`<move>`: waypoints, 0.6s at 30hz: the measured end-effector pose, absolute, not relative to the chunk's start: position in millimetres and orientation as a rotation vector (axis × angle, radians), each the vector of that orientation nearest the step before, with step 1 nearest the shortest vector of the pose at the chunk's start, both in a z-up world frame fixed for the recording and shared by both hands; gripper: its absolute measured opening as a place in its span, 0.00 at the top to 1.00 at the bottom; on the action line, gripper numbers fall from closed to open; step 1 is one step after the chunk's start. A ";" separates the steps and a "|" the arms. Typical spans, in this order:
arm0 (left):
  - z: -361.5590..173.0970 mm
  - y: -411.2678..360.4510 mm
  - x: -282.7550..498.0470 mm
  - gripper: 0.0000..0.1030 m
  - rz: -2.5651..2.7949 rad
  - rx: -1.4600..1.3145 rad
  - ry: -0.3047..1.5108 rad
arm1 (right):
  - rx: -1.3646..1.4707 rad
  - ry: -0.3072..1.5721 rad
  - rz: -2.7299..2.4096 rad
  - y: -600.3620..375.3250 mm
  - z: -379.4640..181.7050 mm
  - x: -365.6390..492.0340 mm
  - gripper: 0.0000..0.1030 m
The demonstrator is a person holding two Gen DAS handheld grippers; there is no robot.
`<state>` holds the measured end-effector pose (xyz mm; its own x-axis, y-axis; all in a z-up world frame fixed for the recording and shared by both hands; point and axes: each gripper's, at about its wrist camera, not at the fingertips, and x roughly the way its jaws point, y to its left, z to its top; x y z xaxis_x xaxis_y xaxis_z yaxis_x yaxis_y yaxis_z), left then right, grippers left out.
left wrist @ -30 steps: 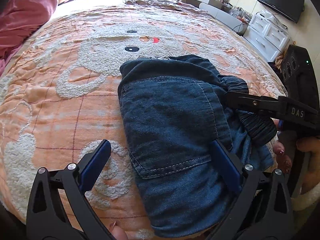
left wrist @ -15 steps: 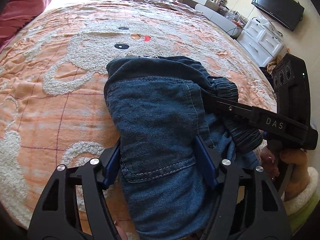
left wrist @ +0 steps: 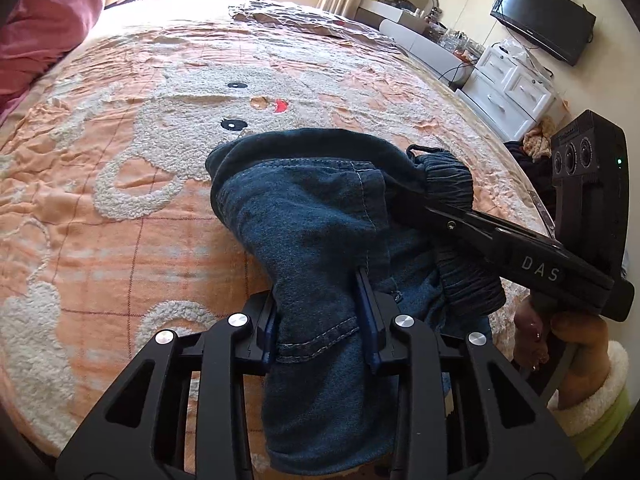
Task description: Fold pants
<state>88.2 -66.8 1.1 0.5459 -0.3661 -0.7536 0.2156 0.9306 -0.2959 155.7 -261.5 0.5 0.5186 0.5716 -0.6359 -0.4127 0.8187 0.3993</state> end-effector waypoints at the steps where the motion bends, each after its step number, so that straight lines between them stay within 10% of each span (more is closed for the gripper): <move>1: 3.2 -65.5 88.1 0.76 -0.347 -0.176 0.927 | 0.203 0.831 0.596 -260.6 3.3 155.3 0.63; 18: 34.0 -30.9 116.2 0.76 -0.305 -0.174 0.851 | 0.173 0.765 0.624 -223.7 36.6 190.9 0.63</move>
